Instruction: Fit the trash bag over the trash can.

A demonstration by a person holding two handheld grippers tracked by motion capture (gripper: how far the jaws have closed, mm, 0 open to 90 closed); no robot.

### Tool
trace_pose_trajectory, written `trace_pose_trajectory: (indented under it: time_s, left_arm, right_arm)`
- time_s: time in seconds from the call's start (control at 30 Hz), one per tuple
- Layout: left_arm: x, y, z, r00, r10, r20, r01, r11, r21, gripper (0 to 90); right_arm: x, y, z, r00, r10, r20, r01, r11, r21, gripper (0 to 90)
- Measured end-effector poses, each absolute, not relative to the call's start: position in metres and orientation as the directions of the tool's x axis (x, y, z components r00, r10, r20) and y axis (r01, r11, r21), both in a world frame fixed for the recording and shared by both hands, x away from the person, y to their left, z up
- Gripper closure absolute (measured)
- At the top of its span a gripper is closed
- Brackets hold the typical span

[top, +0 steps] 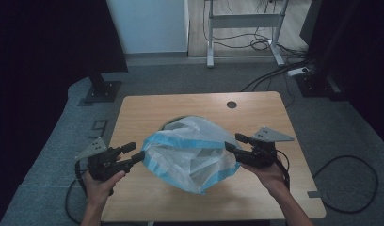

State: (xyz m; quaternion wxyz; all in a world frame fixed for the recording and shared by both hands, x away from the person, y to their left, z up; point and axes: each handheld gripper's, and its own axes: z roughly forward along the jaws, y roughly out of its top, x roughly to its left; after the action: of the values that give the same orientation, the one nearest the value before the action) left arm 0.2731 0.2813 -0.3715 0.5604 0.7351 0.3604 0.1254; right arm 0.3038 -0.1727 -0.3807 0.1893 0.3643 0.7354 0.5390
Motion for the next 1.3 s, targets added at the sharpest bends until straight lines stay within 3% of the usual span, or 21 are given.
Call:
trace_pose_trajectory:
  time_s: [0.1,0.3,0.53,0.6,0.77,0.87,0.97,1.3]
  left_arm:
    - [0.271,0.287,-0.367,0.708,0.669,-0.227,0.384,-0.094,0.919,31.1]
    - [0.275,0.280,-0.361,0.729,0.659,-0.185,0.370,-0.153,0.916,27.5]
    - [0.298,0.259,-0.366,0.737,0.667,-0.105,0.369,-0.268,0.890,29.3]
    - [0.305,0.257,-0.367,0.733,0.675,-0.090,0.370,-0.283,0.885,34.3]
    - [0.315,0.256,-0.369,0.762,0.640,-0.099,0.357,-0.287,0.889,71.3]
    - [0.318,0.256,-0.369,0.771,0.628,-0.108,0.362,-0.293,0.885,83.4]
    - [0.318,0.254,-0.368,0.783,0.612,-0.108,0.359,-0.304,0.882,90.0]
    - [0.328,0.257,-0.361,0.770,0.614,-0.171,0.377,-0.223,0.899,90.0]
  right_arm:
    - [0.310,-0.167,-0.379,-0.671,0.734,0.104,0.327,0.167,0.930,45.4]
    - [0.318,-0.154,-0.372,-0.701,0.710,0.067,0.305,0.214,0.928,53.2]
    - [0.330,-0.146,-0.364,-0.719,0.691,0.073,0.306,0.220,0.926,81.3]
    - [0.334,-0.147,-0.362,-0.723,0.685,0.088,0.306,0.204,0.930,85.8]
    - [0.342,-0.150,-0.356,-0.729,0.671,0.135,0.307,0.144,0.941,87.8]
    - [0.345,-0.153,-0.356,-0.735,0.658,0.166,0.315,0.113,0.942,88.4]
    - [0.346,-0.156,-0.356,-0.736,0.653,0.179,0.321,0.104,0.941,88.7]
    - [0.353,-0.163,-0.356,-0.724,0.660,0.200,0.315,0.058,0.947,88.8]
